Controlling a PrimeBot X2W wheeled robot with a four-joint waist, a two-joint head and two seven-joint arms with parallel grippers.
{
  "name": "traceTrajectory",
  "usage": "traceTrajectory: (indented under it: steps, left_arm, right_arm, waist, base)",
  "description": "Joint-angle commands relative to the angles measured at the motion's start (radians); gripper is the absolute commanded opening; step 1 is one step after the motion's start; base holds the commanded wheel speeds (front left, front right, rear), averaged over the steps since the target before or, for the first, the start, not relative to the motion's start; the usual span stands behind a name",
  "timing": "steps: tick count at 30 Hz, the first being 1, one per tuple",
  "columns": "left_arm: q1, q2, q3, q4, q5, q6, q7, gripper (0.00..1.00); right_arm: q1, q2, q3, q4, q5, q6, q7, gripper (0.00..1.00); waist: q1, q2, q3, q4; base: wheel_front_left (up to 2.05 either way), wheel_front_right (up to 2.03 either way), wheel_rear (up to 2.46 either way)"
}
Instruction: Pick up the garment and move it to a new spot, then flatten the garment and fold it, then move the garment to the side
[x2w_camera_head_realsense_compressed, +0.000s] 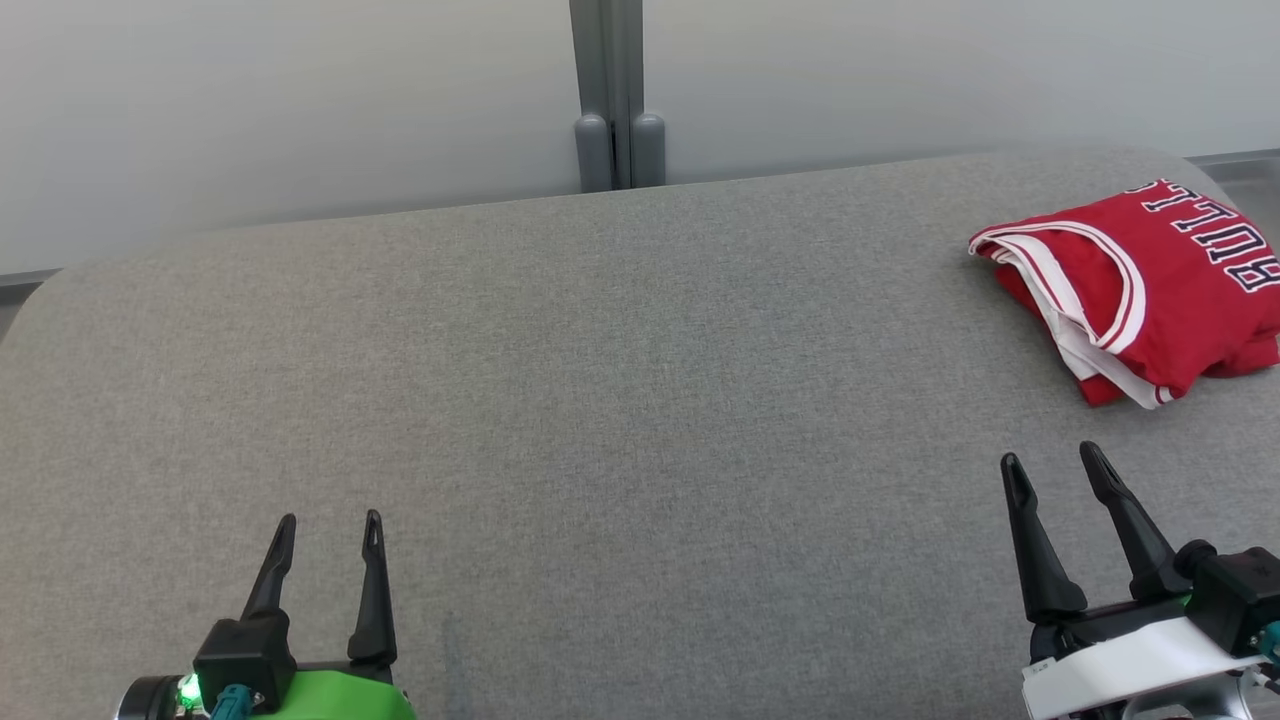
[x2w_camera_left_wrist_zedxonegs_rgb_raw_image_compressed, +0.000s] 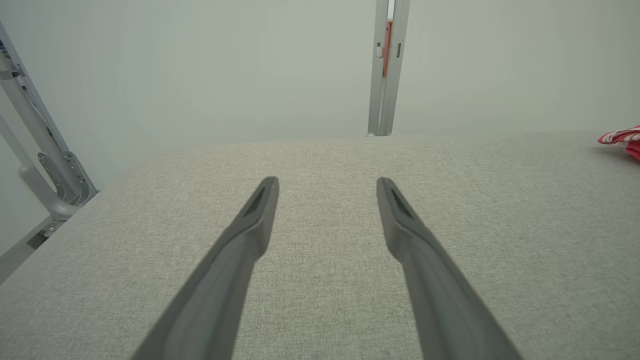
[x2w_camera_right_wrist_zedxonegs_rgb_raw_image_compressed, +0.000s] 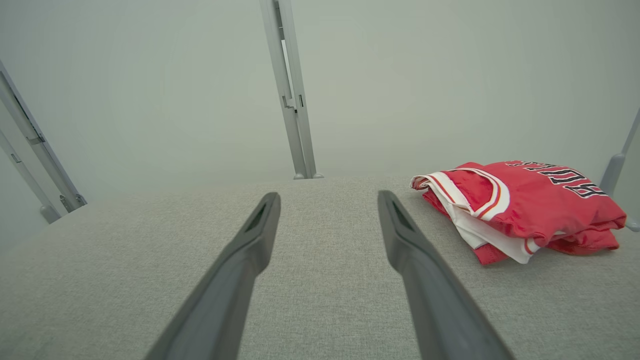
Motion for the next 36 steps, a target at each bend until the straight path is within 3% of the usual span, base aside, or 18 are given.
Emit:
traceTrajectory:
  steps: [1,20,21,24,36]
  left_arm:
    - [-0.014,-0.003,0.001,0.005,0.011,0.003,-0.004,1.0]
    - [-0.036,-0.017,0.017,-0.032,0.037,-0.023,-0.005,1.0]
    - [-0.018,-0.017,0.013,-0.034,0.034,-0.024,0.0,0.0]
    - [-0.006,-0.024,0.007,-0.01,0.031,-0.023,0.005,0.0]
    - [-0.029,-0.035,0.049,-0.013,-0.196,-0.041,0.056,0.0]
  right_arm:
    - [0.004,0.007,0.002,0.0,0.0,-0.001,-0.002,1.0]
    - [-0.015,0.014,0.007,0.015,0.005,-0.001,-0.022,1.0]
    - [-0.005,0.013,0.007,0.014,0.004,0.0,-0.018,0.0]
    - [0.002,0.022,0.012,0.039,0.005,0.0,-0.018,0.0]
    - [-0.042,0.02,0.008,0.092,0.236,0.0,0.01,0.0]
  waist:
    - [0.0,0.0,0.001,0.0]
    - [0.0,0.0,0.028,0.008]
    - [0.0,0.0,0.026,0.009]
    - [0.0,0.0,0.027,0.009]
    - [0.0,0.0,0.022,0.011]
  base:
    - [0.0,0.0,0.0]
    - [0.0,0.0,0.0]
    - [0.0,0.0,0.0]
    - [0.0,0.0,0.0]
    - [0.0,0.0,0.0]
